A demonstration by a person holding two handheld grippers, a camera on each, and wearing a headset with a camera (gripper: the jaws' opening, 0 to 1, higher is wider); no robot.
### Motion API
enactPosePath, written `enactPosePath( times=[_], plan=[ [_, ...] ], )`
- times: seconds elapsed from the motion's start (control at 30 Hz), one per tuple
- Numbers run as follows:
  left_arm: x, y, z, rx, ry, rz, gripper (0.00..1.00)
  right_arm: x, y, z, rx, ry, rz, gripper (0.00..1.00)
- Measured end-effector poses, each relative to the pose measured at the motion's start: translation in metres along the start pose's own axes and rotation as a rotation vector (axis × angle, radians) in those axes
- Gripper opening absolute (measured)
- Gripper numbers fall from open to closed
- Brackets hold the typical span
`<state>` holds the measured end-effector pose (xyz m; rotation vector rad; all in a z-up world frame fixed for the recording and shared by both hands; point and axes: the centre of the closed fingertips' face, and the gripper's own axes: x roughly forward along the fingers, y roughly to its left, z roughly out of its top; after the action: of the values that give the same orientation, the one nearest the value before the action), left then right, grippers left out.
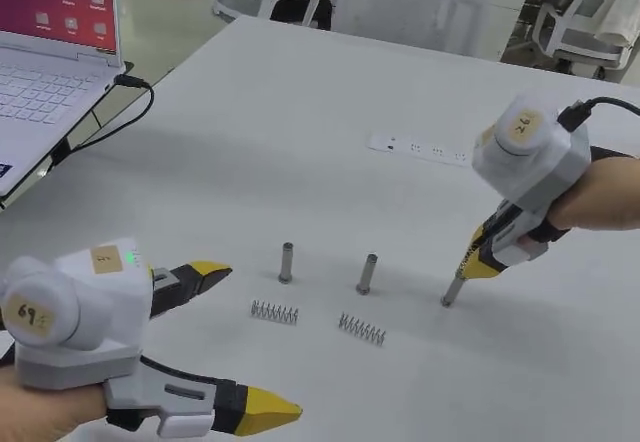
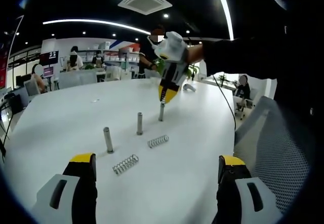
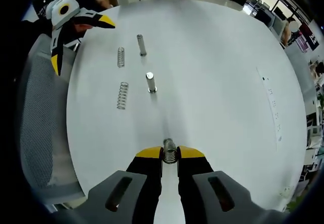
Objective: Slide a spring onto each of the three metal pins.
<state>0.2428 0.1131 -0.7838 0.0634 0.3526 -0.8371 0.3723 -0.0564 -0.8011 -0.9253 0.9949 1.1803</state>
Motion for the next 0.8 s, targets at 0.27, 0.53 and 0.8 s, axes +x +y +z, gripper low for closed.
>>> enactPosePath(
  times=[0.27,0.53,0.8],
  plan=[
    [-0.001,0.003,0.001,0.001,0.004,0.002,0.97,0.013,0.001,-0.004,0.026,-0.004,0.016,0.09],
    [-0.003,0.005,-0.001,-0.001,0.011,0.005,0.96,0.027,0.001,-0.006,0.042,-0.001,0.032,0.09],
    [-0.004,0.007,-0.003,-0.005,0.014,0.01,0.96,0.039,0.001,-0.01,0.046,0.009,0.04,0.09]
  ],
)
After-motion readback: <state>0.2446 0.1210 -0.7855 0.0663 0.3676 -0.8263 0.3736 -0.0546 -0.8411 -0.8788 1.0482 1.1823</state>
